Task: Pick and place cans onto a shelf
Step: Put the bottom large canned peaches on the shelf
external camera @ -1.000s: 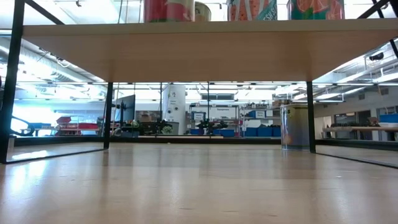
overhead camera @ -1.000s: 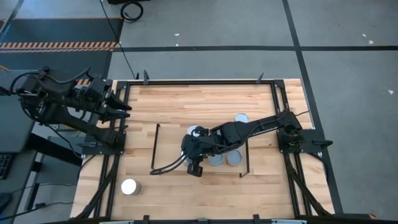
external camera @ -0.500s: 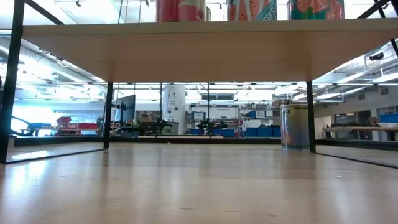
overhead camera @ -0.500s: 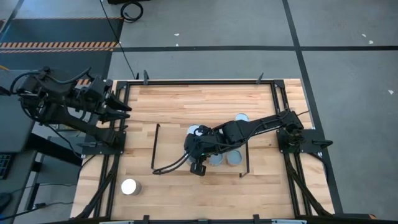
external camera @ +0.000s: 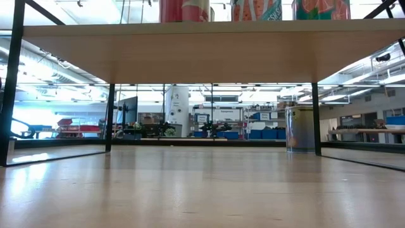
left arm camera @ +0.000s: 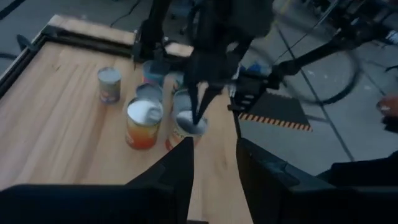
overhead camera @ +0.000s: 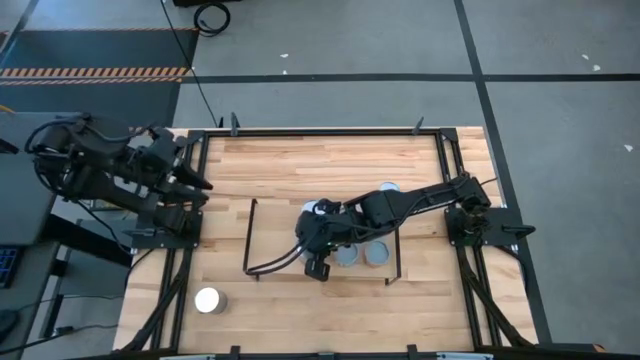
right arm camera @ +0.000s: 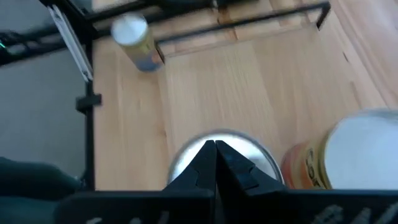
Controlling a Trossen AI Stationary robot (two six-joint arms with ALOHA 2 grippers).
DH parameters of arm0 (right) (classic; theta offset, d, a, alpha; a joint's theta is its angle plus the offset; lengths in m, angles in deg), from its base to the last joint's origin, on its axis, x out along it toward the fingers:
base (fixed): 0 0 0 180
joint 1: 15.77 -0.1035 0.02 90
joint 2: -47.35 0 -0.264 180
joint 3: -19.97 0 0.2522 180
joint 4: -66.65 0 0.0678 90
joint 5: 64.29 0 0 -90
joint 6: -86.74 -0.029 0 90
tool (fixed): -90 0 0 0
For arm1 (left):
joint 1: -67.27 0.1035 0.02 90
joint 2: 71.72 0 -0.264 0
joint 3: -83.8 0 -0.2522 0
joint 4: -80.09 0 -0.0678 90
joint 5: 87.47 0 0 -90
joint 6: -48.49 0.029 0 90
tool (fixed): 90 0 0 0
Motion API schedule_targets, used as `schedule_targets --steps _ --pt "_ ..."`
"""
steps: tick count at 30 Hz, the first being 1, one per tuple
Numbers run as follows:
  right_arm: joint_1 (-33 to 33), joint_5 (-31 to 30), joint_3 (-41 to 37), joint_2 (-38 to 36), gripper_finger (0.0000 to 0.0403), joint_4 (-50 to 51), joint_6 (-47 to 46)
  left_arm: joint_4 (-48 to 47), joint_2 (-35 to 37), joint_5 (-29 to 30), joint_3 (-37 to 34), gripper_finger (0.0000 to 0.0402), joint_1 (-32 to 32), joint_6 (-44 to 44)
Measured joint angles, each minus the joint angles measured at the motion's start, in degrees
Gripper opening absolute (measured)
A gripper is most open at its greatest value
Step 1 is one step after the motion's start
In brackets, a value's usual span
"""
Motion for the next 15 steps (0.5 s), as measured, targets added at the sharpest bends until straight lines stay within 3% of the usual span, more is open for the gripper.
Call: schedule_targets --steps 2,8,12,15 --pt "0.0 0.0 0.0 -0.9 0.0007 -0.3 0.0 -0.8 0.0 -1.4 -1.2 0.0126 0.0 -0.3" --pt "-1.3 -1.3 0.1 -5.5 0.0007 -1.2 -0.4 -5.2 0.7 -17.1 -10.2 0.0126 -3.8 -12.6" --pt "-2.8 -6.2 0.1 -8.5 0.0007 -1.2 -0.2 -5.3 2.7 -20.8 -19.9 0.0126 -11.2 -23.3" --pt "-4.1 -9.3 0.1 -10.5 0.0007 -1.4 0.5 -5.0 4.2 -20.4 -27.3 0.0126 -18.0 -29.9"
